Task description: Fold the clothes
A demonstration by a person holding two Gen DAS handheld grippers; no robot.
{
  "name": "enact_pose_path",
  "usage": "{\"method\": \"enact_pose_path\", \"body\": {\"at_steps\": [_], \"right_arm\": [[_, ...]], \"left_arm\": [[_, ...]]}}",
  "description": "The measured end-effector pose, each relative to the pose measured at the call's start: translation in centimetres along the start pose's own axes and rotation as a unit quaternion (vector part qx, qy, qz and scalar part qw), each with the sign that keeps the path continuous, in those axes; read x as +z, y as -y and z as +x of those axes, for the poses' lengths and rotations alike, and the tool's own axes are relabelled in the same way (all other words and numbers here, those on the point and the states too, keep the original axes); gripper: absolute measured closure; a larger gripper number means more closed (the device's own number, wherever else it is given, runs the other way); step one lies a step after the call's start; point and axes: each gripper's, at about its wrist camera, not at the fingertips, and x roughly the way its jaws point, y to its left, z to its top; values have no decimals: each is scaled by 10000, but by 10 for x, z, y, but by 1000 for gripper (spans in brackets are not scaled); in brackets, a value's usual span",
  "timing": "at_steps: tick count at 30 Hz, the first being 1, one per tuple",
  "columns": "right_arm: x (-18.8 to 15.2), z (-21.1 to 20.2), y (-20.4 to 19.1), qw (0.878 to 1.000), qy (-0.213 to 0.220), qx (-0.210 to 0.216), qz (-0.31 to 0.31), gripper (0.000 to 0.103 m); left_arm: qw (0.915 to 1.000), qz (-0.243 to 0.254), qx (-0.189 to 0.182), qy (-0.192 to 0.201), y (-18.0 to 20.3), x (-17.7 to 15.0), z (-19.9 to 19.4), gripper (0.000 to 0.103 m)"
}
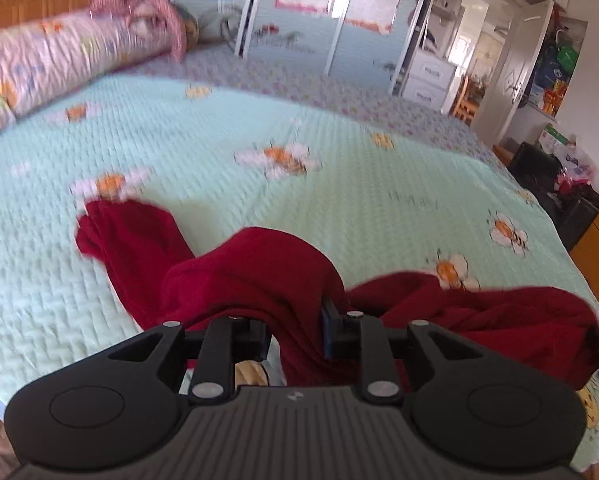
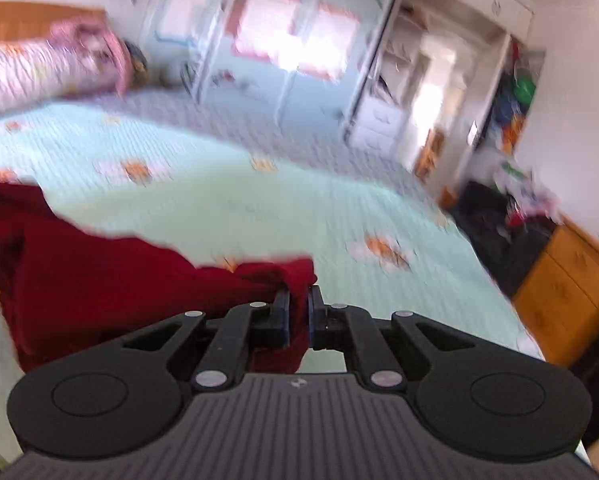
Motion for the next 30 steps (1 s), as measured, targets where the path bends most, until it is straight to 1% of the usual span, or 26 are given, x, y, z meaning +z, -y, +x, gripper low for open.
{"method": "enact_pose_path", "body": {"at_steps": [1,2,4,5,7,8,9,10,12,13,14,16,17,19,21,23,24,25,26,27,29,30], "right_arm": [[-10,12,11,9984,-405,232,327,93],[-23,23,24,9909,-842,591,865,93],[-50,35,46,9667,-1456,1078,1806,89],[-60,34,54,9552,-1604,1223,2164,87],[-71,29,71,9351,-1711,1448,2747,86],[-70,22,77,9291,-1630,1510,2955,83],[-67,16,83,9238,-1523,1555,3150,74],[-65,9,89,9179,-1415,1599,3344,69],[-56,2,95,9197,-1151,1586,3401,48],[-51,-1,98,9216,-1015,1571,3402,45],[-46,-1,97,9260,-924,1546,3319,41],[-36,9,86,9314,-890,1547,3171,39],[-32,17,82,9323,-880,1604,3121,39],[-27,41,74,9346,-878,1676,3011,38],[-22,63,64,9461,-958,1405,2758,38],[-22,83,54,9543,-1110,1211,2498,38],[-25,91,50,9561,-1196,1203,2391,41],[-30,96,52,9573,-1271,1206,2301,47],[-33,95,51,9584,-1249,1209,2262,79],[-36,92,50,9595,-1188,1217,2245,95],[-42,86,46,9616,-1067,1231,2209,95],[-43,79,46,9649,-953,1145,2162,96]], "left_arm": [[9999,64,39,-138,1,-6,6,78],[9995,152,62,-261,3,-11,11,78],[9985,291,50,-469,4,-20,17,78],[9980,303,5,-549,2,-22,18,78],[9972,319,-63,-670,-1,-25,20,78],[9972,286,-83,-681,-3,-25,19,78],[9973,238,-108,-686,-5,-24,18,78],[9973,173,-132,-697,-6,-23,17,78],[9972,58,-179,-729,-8,-22,15,78],[9970,31,-201,-753,-8,-21,14,78],[9967,4,-222,-776,-8,-20,12,78],[9962,5,-261,-828,-8,-20,9,77],[9960,8,-289,-851,-8,-20,7,77],[9955,-1,-349,-887,-9,-20,2,73],[9944,-10,-456,-956,-11,-20,-3,70],[9929,59,-597,-1023,-12,-20,-10,68],[9925,157,-641,-1031,-11,-21,-14,65],[9921,283,-670,-1027,-10,-22,-19,63],[9915,408,-699,-1022,-8,-23,-23,62],[9907,534,-728,-1018,-6,-23,-28,58],[9895,786,-786,-921,0,-25,-36,56],[9887,912,-815,-863,4,-26,-40,56]]}}
